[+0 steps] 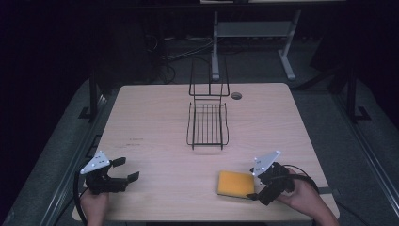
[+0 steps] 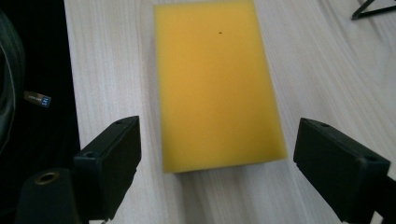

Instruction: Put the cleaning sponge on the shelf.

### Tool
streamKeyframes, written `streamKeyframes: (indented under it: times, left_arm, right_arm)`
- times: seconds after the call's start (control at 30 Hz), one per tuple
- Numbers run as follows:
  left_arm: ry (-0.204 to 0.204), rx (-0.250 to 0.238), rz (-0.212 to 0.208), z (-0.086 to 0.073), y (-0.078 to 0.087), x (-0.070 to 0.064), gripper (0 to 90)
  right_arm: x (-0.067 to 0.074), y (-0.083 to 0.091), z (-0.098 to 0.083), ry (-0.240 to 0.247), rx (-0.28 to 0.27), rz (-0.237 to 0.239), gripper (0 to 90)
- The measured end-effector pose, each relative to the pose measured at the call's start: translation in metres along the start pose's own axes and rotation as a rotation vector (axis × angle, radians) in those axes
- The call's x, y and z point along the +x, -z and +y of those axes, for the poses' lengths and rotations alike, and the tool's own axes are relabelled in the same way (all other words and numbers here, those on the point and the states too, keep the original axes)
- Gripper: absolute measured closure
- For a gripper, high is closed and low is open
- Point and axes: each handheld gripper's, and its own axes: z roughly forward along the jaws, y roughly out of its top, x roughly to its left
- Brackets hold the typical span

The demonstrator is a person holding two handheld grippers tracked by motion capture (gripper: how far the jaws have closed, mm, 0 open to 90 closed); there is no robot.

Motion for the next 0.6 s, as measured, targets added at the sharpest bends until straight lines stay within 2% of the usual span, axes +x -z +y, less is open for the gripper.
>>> streamKeyframes:
  times: [0.6]
  left_arm:
    - [0.000,-0.002,-0.002,0.000,0.000,0.000,14.1]
  right_arm:
    - [-0.004,-0.010,0.020,0.040,0.029,0.029,14.7]
